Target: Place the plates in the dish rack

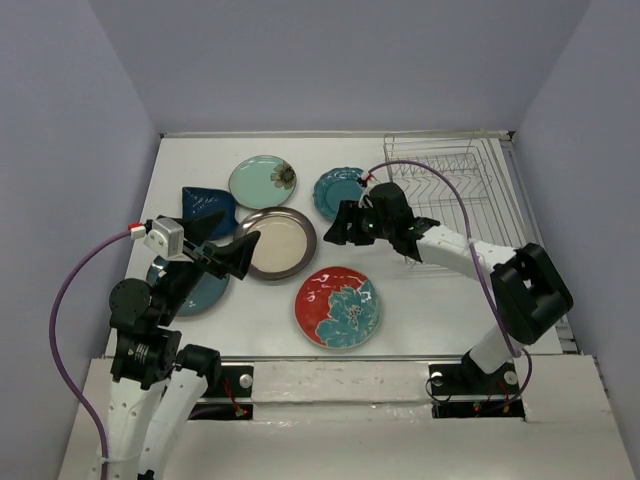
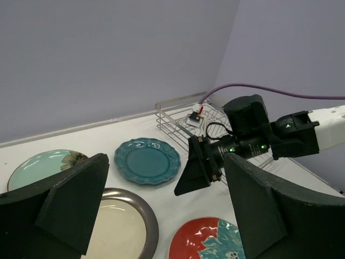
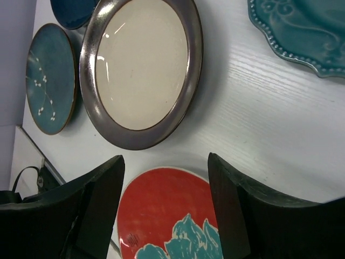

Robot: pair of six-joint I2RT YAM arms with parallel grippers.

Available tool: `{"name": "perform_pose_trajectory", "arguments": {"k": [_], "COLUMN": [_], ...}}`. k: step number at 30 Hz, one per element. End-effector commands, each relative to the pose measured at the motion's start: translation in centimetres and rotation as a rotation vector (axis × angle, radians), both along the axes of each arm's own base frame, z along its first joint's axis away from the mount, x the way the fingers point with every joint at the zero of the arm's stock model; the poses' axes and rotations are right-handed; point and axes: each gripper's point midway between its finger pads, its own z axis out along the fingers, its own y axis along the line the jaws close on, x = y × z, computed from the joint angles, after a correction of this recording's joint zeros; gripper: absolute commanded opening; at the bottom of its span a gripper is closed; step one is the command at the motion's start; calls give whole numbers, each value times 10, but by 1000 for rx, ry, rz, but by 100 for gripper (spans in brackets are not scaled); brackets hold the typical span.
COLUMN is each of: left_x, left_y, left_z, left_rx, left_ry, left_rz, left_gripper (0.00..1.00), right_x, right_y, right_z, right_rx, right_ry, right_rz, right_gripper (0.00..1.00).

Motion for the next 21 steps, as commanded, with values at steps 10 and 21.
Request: {"name": "perform_pose_trajectory", "arguments": {"k": [10,21], "left_x": [-2,-4], "left_y": [-6,-8], "left_z": [9,9], "left_rx": [-4,-4], "left_ry": [-35,-38], "left_rz": [-31,-43], "left_gripper": [99,99], "right_x": [31,36], "right_y": [55,92], "right_z": [-27,-67], "right_rx": [176,265], "right_ry": [100,198], "right_rz": [40,54], "right_gripper": [60,55]}}
